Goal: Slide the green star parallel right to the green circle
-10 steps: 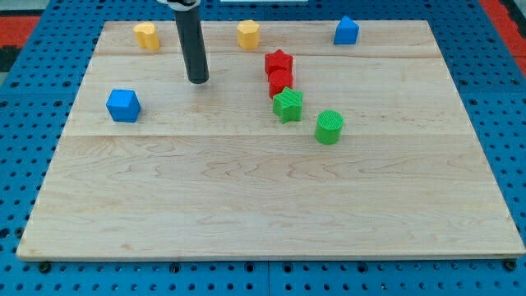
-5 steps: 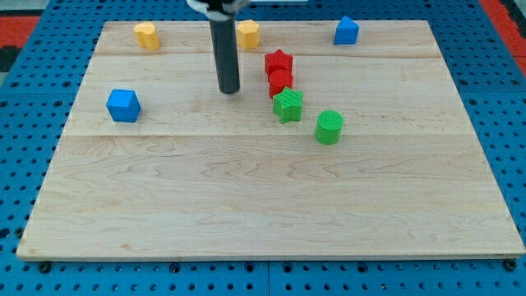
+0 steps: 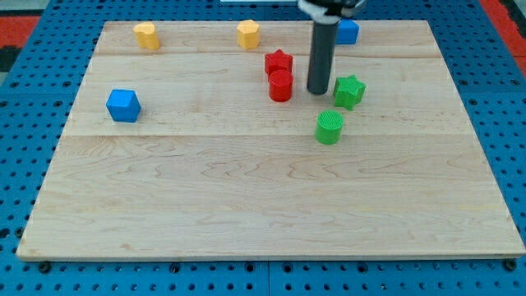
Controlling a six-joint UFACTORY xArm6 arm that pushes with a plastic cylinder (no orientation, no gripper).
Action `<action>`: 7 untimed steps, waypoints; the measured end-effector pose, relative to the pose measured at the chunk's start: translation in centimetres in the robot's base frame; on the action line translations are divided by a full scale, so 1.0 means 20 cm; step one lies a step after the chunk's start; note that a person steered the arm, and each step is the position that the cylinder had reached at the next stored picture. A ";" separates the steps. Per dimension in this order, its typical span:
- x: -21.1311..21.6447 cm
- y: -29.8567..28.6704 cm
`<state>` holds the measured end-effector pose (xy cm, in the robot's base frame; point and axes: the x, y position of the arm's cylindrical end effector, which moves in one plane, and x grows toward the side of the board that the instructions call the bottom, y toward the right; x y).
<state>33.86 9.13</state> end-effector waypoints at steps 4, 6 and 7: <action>-0.04 0.11; 0.25 0.30; 0.25 0.29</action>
